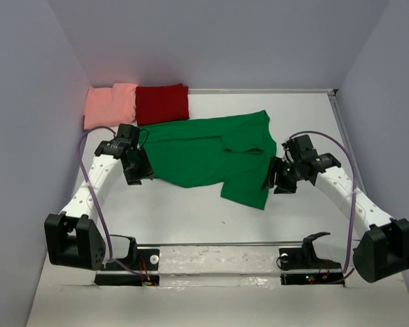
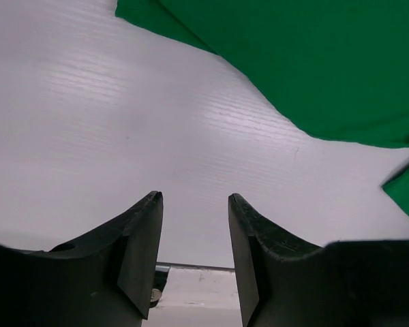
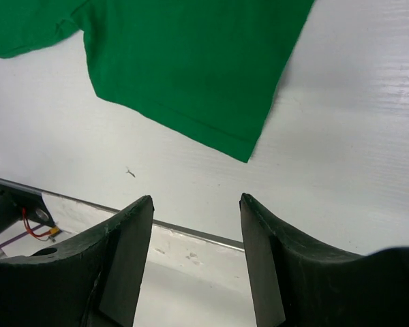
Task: Fold and stack the t-shirts
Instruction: Fold the tshirt
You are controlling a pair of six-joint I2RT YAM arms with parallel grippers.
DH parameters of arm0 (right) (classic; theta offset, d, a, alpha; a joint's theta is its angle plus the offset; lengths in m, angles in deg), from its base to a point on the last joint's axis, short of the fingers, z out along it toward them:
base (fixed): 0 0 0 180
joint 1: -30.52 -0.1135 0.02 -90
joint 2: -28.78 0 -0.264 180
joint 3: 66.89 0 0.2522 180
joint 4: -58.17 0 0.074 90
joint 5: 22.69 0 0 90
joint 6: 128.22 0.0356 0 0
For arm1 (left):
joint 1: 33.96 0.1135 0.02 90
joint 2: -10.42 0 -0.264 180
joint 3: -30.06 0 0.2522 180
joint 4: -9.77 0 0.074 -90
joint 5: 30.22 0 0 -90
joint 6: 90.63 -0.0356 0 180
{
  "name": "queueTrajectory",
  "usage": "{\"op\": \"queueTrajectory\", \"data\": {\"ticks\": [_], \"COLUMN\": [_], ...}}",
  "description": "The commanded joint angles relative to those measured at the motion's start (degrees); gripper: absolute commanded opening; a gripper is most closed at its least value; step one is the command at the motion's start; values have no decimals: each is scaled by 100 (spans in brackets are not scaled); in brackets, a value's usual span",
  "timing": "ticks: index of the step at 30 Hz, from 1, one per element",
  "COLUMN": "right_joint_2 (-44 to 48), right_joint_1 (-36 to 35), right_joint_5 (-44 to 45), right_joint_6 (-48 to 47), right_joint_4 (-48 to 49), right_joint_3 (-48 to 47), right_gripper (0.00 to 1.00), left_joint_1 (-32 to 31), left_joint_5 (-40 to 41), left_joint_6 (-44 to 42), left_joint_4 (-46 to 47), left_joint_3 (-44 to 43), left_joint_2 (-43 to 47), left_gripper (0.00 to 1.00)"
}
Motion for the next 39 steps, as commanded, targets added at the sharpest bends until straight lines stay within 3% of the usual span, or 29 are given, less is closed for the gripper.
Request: {"op": "queueTrajectory", "data": {"ticks": [1, 9, 20, 26, 32, 39], "right_joint_2": [526, 1054, 1195, 1072, 940, 914], "right_joint_1": [-36, -36, -36, -36, -36, -36], "right_joint_5": [-66, -41, -198, -401, -515, -655], "right_joint_6": [345, 512, 574, 328, 143, 213], "right_joint_4": [193, 290, 738, 782, 799, 958], "right_joint_3": [276, 725, 752, 558, 435, 566], "right_gripper": [60, 60, 60, 60, 60, 60], "left_joint_1": [-35, -26, 150, 861, 1485, 1697], "left_joint_5": [163, 575, 250, -119, 724, 831], "left_joint_6": [112, 665, 2545, 3688, 4329, 5209], "left_joint_4": [405, 1117, 2461, 3814, 3904, 4597], "left_joint_3": [333, 1282, 2407, 3470, 3919, 4718], "left_joint_2": [268, 285, 724, 1741, 2849, 3555], "left_gripper": [53, 53, 58, 63, 70, 73]}}
